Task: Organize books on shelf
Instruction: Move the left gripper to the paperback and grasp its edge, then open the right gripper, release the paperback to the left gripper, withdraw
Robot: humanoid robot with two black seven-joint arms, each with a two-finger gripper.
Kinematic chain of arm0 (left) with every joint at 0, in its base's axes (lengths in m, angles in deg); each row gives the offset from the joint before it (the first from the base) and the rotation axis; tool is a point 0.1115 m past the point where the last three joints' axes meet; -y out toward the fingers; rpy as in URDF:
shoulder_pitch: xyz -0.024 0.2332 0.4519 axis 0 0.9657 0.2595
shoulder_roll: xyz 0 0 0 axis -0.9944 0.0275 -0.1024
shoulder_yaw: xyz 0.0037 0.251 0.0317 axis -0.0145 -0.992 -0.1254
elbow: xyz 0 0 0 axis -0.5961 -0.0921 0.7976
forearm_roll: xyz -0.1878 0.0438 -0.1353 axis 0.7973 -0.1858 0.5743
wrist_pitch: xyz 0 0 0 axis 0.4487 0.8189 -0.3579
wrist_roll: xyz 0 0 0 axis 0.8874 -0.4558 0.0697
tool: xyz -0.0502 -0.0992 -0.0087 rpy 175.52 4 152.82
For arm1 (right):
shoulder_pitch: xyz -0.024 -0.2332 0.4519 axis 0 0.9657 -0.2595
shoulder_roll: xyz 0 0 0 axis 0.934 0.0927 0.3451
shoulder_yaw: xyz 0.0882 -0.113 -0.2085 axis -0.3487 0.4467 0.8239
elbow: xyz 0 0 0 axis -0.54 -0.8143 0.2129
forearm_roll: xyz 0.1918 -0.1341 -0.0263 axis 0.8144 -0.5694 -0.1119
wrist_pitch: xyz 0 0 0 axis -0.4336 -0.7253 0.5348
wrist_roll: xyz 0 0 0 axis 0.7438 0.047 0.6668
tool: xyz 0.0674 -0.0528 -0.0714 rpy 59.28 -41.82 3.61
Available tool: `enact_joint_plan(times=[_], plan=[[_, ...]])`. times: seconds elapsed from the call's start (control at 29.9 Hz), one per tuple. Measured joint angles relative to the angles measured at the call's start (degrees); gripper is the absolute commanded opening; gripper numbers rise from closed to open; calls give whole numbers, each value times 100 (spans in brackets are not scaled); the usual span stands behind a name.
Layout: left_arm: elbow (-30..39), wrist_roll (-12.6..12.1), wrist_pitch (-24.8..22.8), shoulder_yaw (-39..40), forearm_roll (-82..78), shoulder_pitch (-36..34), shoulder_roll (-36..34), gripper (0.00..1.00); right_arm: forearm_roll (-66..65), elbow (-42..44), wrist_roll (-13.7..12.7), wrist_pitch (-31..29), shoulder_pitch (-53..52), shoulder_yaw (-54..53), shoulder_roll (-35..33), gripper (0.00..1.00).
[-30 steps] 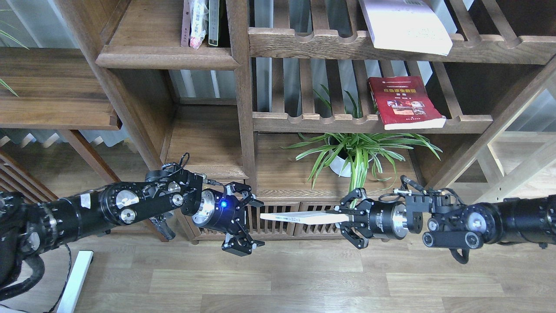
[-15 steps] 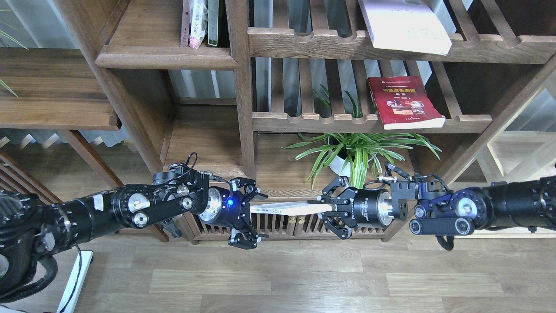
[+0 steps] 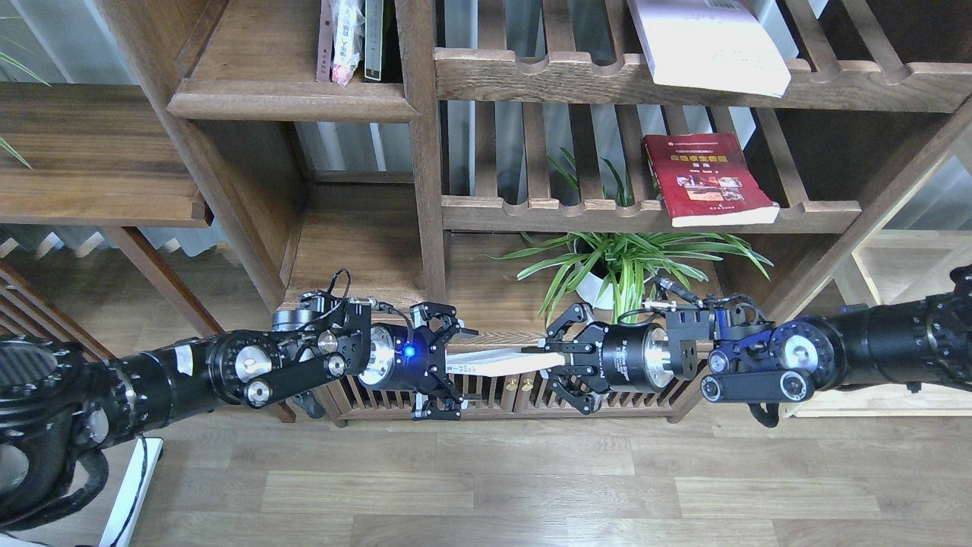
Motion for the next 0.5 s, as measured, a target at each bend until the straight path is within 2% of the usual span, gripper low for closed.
enact_joint_plan(times=[0.07,0.13,0.17,0.23,0.27,0.5], plan=[[0,92,51,-147,0,-1,21,52,0,0,0,0,-18,14,0,4],[0,173,78,-254,-2,-4,39,40,0,-2,0,0,-35,47,0,4],[0,199,82,-285,-3,-4,47,33,0,-1,0,0,-43,60,0,4],[-2,257,95,-323,-7,-5,57,7,1,-2,0,0,-54,71,0,4],[-4,287,95,-332,-9,-5,64,0,0,-2,0,0,-57,72,1,4],[-25,327,62,-365,0,-54,90,0,-5,-2,2,-1,-62,82,-8,4]])
